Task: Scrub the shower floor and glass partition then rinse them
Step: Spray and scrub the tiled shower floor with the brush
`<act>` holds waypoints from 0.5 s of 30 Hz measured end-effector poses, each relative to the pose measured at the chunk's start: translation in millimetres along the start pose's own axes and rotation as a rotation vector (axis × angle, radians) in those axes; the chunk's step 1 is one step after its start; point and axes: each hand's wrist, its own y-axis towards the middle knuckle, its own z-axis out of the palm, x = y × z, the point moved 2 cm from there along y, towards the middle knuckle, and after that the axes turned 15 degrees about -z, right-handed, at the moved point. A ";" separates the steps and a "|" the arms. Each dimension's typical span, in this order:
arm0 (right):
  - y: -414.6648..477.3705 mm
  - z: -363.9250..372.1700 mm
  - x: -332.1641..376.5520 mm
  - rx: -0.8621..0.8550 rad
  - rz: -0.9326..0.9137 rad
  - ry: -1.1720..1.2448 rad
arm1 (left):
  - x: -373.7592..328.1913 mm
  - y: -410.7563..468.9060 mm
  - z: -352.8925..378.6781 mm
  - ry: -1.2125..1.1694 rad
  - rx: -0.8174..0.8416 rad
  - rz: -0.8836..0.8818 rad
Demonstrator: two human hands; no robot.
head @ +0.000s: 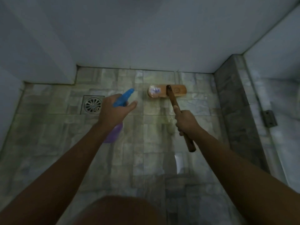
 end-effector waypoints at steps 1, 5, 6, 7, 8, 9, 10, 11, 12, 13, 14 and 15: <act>-0.8 2.6 0.4 -0.045 -0.034 0.024 | -4.8 0.7 2.8 -0.038 -0.025 0.018; -15.2 16.0 -20.5 -0.035 -0.011 -0.009 | -8.8 -0.5 14.6 -0.169 -0.132 0.049; -16.5 16.5 -25.9 0.002 0.018 -0.034 | -8.0 -1.7 17.3 -0.181 -0.150 0.060; -15.7 14.8 -27.4 0.015 0.027 -0.051 | -7.5 -2.9 19.8 -0.178 -0.167 0.073; -13.0 12.3 -24.6 0.004 0.015 -0.057 | -7.3 -4.0 20.9 -0.160 -0.186 0.089; -9.4 9.1 -19.5 -0.029 -0.013 -0.051 | -7.8 -4.5 22.2 -0.130 -0.206 0.109; -6.0 6.5 -12.3 -0.073 -0.058 -0.041 | -8.4 -4.5 22.7 -0.099 -0.223 0.131; -3.6 4.5 -6.3 -0.125 -0.109 -0.032 | -8.5 -5.2 23.6 -0.080 -0.236 0.153; -2.7 1.9 -1.7 -0.186 -0.156 -0.024 | -10.0 -4.5 25.4 -0.072 -0.243 0.170; -3.6 1.1 -1.5 -0.233 -0.176 -0.017 | -10.4 -4.8 26.3 -0.068 -0.249 0.179; -4.1 1.0 -7.1 -0.257 -0.164 -0.015 | -11.9 -4.4 27.1 -0.064 -0.252 0.187; -6.1 1.6 -16.5 -0.252 -0.127 -0.021 | -12.9 -4.4 28.1 -0.060 -0.251 0.193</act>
